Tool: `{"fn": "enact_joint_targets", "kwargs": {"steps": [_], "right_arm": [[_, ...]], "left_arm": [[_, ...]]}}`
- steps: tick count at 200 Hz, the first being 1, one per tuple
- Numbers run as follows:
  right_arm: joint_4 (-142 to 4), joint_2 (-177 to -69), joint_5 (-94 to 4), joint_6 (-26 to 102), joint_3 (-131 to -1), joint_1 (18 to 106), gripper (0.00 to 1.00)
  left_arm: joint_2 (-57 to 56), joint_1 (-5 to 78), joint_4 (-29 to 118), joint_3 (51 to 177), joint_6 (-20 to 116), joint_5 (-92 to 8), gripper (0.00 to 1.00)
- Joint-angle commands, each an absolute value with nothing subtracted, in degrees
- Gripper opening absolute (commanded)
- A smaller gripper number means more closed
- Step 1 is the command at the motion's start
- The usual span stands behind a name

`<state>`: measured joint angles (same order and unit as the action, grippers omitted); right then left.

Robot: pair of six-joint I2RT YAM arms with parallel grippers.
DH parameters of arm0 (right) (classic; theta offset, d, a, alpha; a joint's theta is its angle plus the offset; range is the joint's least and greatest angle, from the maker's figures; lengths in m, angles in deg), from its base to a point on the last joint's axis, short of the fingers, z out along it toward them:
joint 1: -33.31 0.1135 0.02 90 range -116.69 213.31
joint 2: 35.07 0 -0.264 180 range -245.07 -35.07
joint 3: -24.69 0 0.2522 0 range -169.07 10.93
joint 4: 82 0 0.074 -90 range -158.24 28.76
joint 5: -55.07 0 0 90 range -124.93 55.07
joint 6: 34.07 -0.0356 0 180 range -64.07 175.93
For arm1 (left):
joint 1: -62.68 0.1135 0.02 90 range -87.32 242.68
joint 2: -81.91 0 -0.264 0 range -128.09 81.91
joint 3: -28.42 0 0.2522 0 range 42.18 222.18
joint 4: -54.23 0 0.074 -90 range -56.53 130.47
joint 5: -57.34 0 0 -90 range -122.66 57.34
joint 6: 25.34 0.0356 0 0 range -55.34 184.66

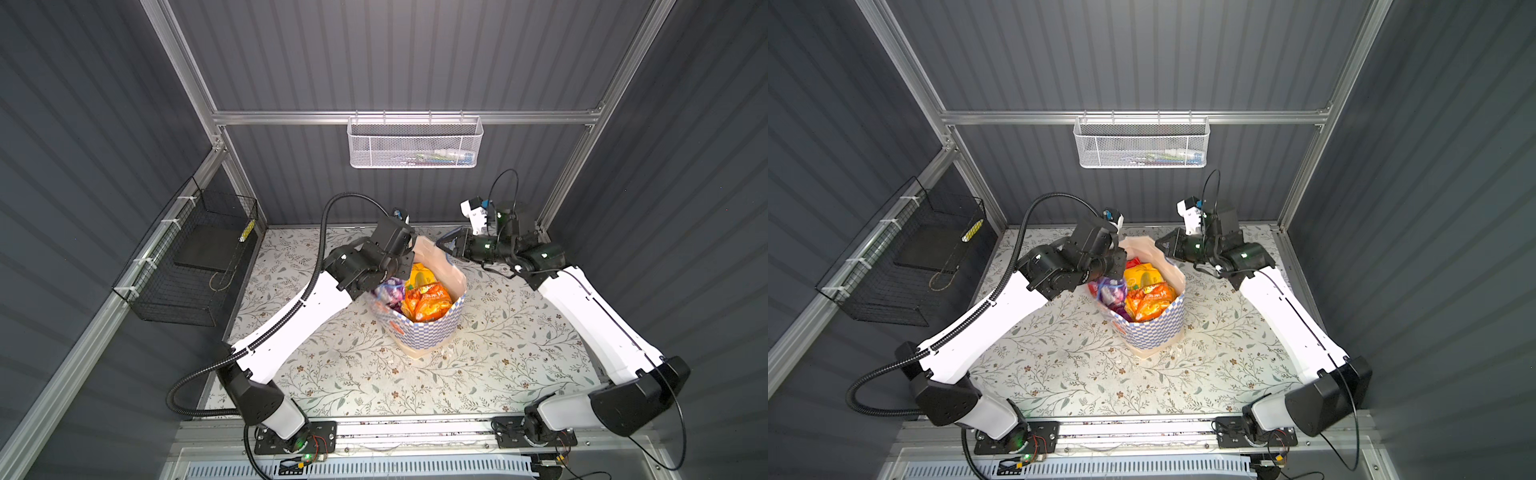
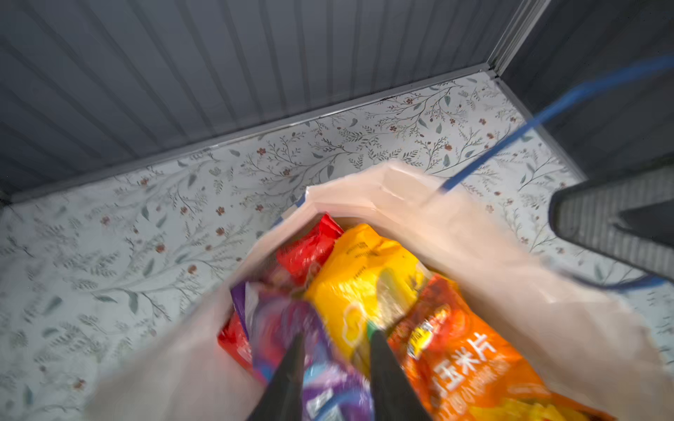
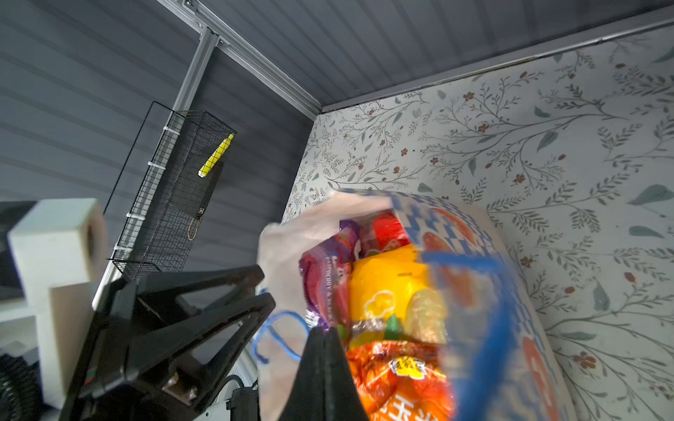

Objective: Place the snacks into the paper bag

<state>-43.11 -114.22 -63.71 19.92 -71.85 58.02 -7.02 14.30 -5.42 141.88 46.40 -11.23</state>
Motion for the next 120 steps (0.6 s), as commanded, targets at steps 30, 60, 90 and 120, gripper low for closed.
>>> {"fn": "enact_joint_targets", "kwargs": {"steps": [30,60,90,120], "right_arm": [[-51.68,-109.11,-64.08,19.14,-67.38,58.5,0.0],[-49.58,-109.5,-61.79,20.29,-69.68,57.98,0.0],[-49.78,-110.8,-62.97,19.9,-70.29,57.15,0.0],[-50.83,-111.36,-64.11,19.28,-69.88,56.43,0.0]], "left_arm": [[-2.43,15.15,-1.63,140.12,45.13,-13.85,0.76],[1.78,15.15,-2.87,142.51,44.94,-16.87,0.78],[6.06,15.11,-5.76,142.19,45.24,-17.69,0.87],[9.92,14.5,-7.51,135.53,45.21,-19.02,0.95]]}}
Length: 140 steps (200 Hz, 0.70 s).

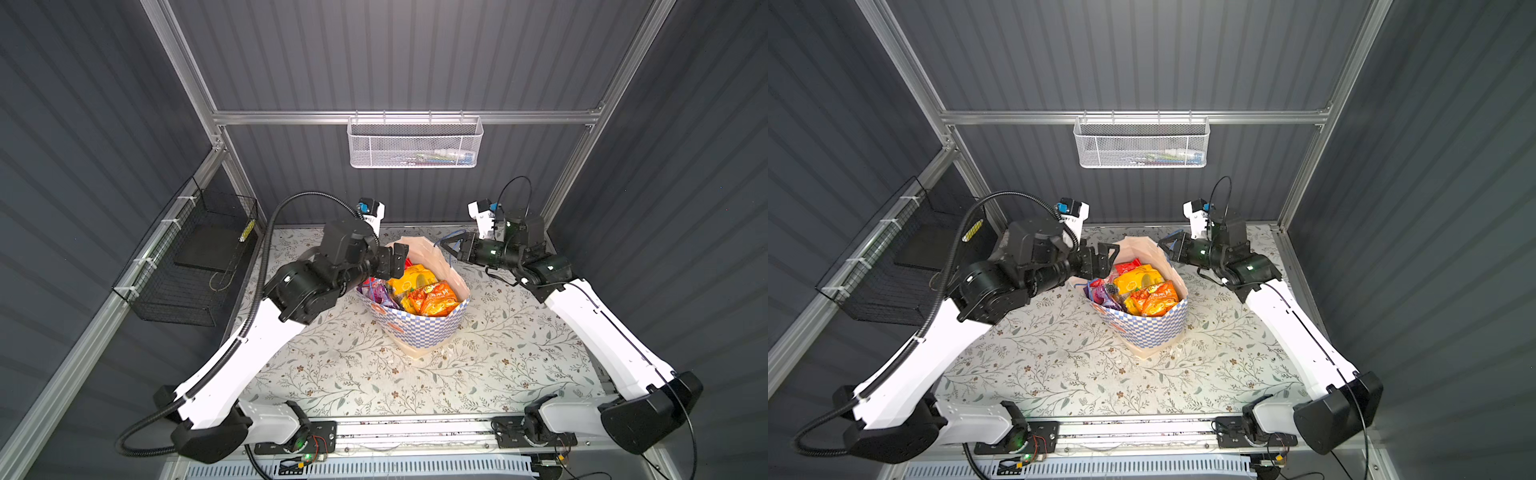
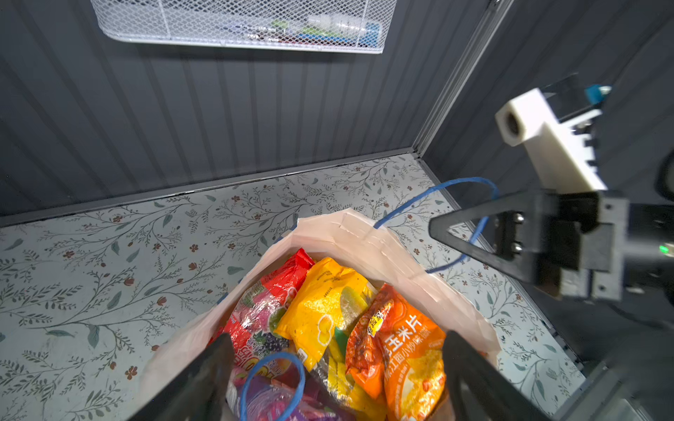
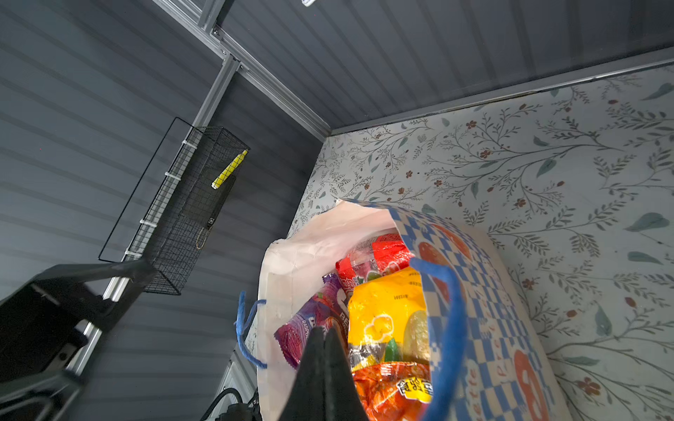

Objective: Place the snacks into the paper bag

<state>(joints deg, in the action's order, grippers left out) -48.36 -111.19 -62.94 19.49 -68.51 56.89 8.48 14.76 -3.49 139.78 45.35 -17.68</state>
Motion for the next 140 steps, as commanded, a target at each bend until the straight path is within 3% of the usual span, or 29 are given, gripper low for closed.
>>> {"fn": "enact_joint_targets", "kwargs": {"steps": [1,69,97,121,140], "right_arm": [[-50.83,-111.36,-64.11,19.28,-69.91,56.43,0.0],[-50.39,-110.75,-64.11,19.9,-69.16,56.03,0.0],[-50.44,-110.31,-64.2,19.9,-68.62,55.83,0.0],[-50.22,-109.96,-64.28,20.24,-68.48,55.59,0.0],[-50.04,-109.48,-64.29,20.41,-68.18,55.33,0.0]], "left_arm": [[9.97,14.47,-7.64,135.35,45.13,-18.9,0.95],[10.15,12.39,-8.17,124.94,39.51,-15.53,0.93],[9.08,11.39,-7.95,123.74,36.6,-9.17,0.85],[7.49,11.18,-9.09,123.74,34.59,-5.32,0.69],[6.79,10.93,-9.92,123.74,33.55,-2.53,0.64]]}}
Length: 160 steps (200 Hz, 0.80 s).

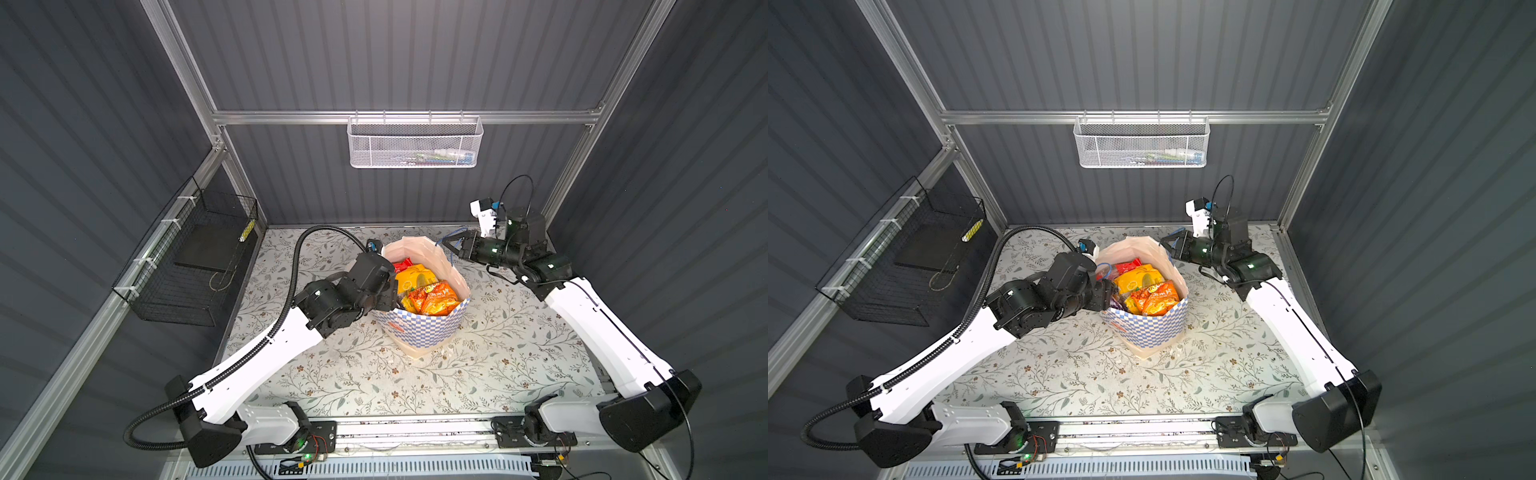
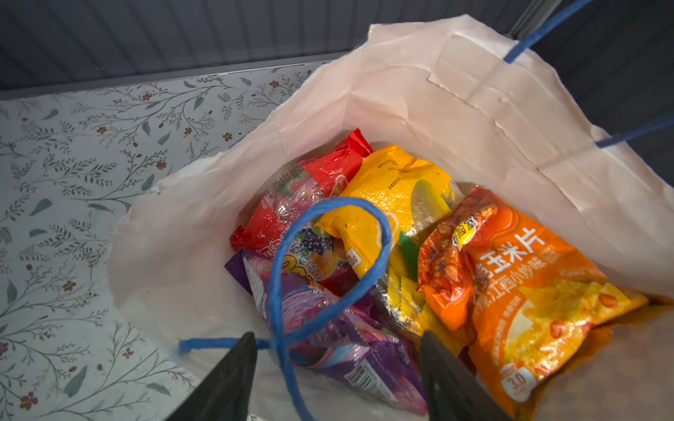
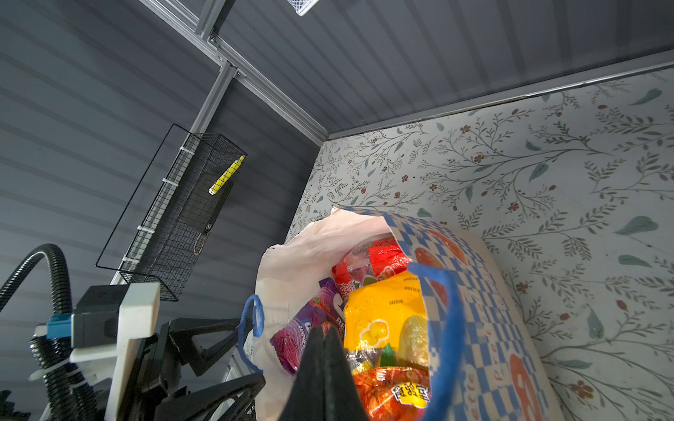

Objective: Place the snacks into the paper bag

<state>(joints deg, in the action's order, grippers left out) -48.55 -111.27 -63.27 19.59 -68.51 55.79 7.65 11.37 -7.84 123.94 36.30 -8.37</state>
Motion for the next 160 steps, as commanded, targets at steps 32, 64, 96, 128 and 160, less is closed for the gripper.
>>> {"fn": "enact_joint_targets", "kwargs": {"steps": [32,64,96,128,160], "right_arm": [[-50.22,-108.57,-64.29,20.41,-67.52,55.01,0.0],[-50.05,-108.28,-64.73,20.51,-67.3,54.36,0.0],[-49.96,-107.78,-65.87,19.99,-67.38,52.39,0.0],[-49.17,-106.57,-65.41,20.25,-69.13,51.93,0.0],[-47.98,-106.52,-64.93,20.06,-73.68,51.68,0.0]], "left_arm": [[5.48,10.94,-11.42,123.74,33.32,1.39,0.56],[5.32,10.96,-11.22,123.96,32.74,1.74,0.2],[3.89,10.99,-12.08,129.04,35.46,3.87,0.0],[-0.31,12.64,-12.54,140.73,40.44,4.64,0.0],[-9.49,18.33,-17.2,160.74,45.32,-2.44,0.0]]}}
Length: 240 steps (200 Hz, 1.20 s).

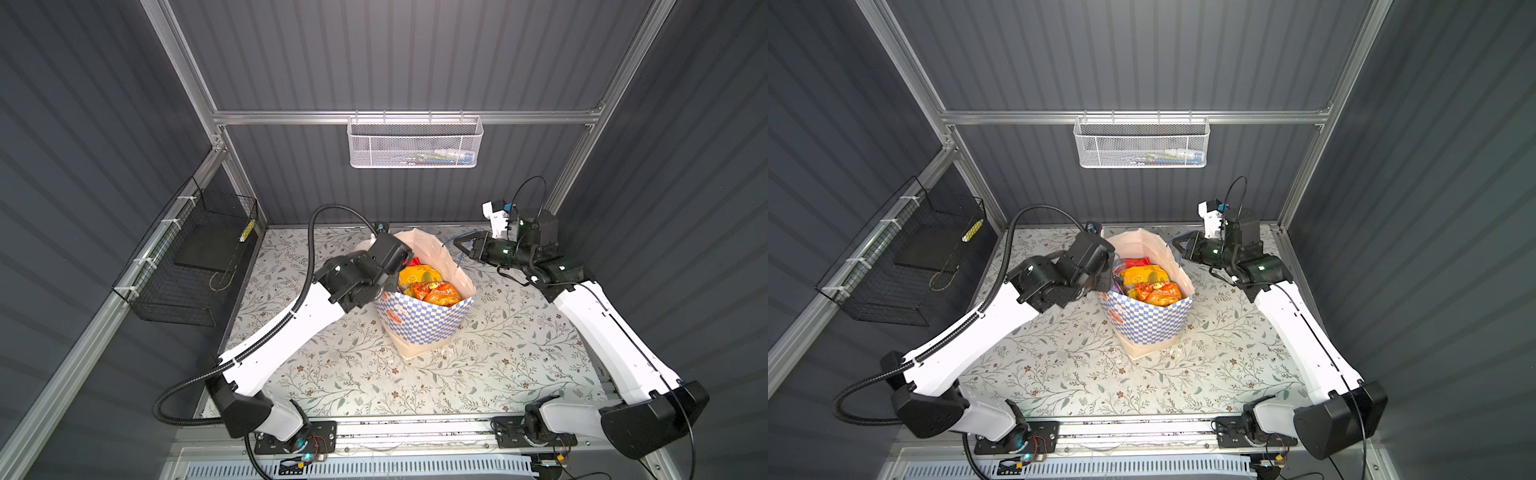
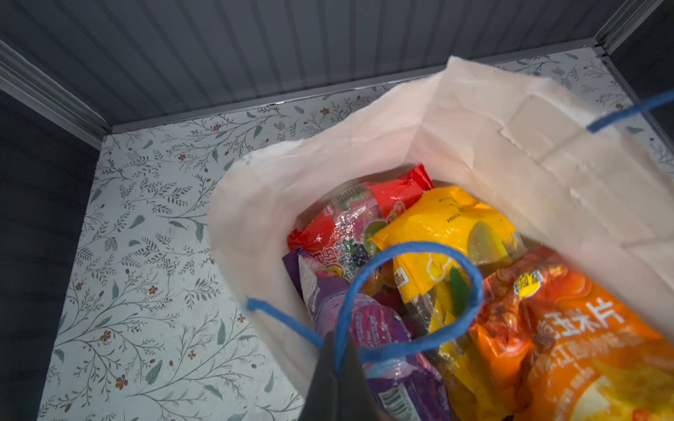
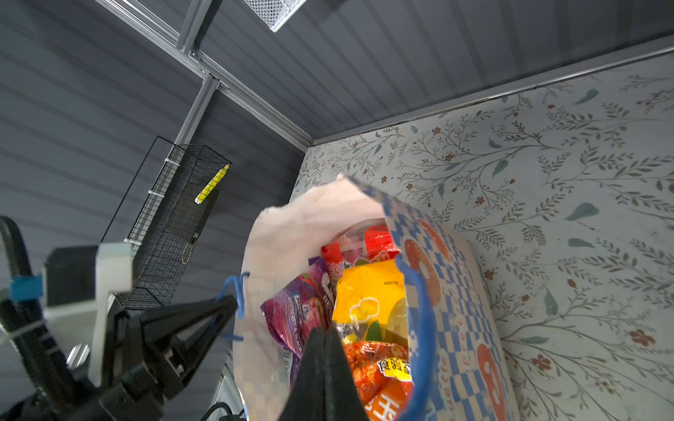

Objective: Place the snacks into the paper bag

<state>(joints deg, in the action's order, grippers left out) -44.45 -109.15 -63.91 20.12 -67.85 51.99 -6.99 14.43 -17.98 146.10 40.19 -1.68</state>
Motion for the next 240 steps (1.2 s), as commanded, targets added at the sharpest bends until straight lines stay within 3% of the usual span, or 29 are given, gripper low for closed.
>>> {"fn": "enact_joint_targets", "kwargs": {"steps": [1,20,38,58,99,129,195,240], "right_arm": [[-48.0,-106.52,-64.92,20.07,-73.78,51.68,0.0],[-48.15,-107.5,-64.95,19.39,-76.13,51.68,0.0],[-48.31,-109.01,-65.61,18.83,-77.7,51.68,0.0],[-49.23,-110.58,-66.68,18.0,-78.32,51.68,0.0],[-53.14,-109.16,-67.63,16.69,-70.93,52.12,0.0],[-55.41,-106.82,-67.28,15.69,-66.11,52.45,0.0],[-51.5,-112.79,-67.25,16.67,-78.81,52.56,0.0],[-56.26,-108.29,-67.04,16.22,-66.95,52.74,0.0]], "left_arm": [[-9.8,18.44,-17.24,161.4,45.41,-2.57,0.0],[-13.03,19.36,-20.16,171.01,46.49,-5.29,0.0],[-13.27,19.41,-19.63,170.95,46.77,-5.54,0.0],[-12.06,21.11,-18.01,163.15,46.32,-2.83,0.0],[-4.26,24.42,-9.72,143.81,42.58,-8.93,0.0],[-0.9,25.42,-6.56,139.39,42.48,-9.87,0.0],[-13.05,29.98,-13.63,163.19,45.06,-16.46,0.0],[1.62,30.01,-0.5,135.05,39.46,-17.48,0.0]]}}
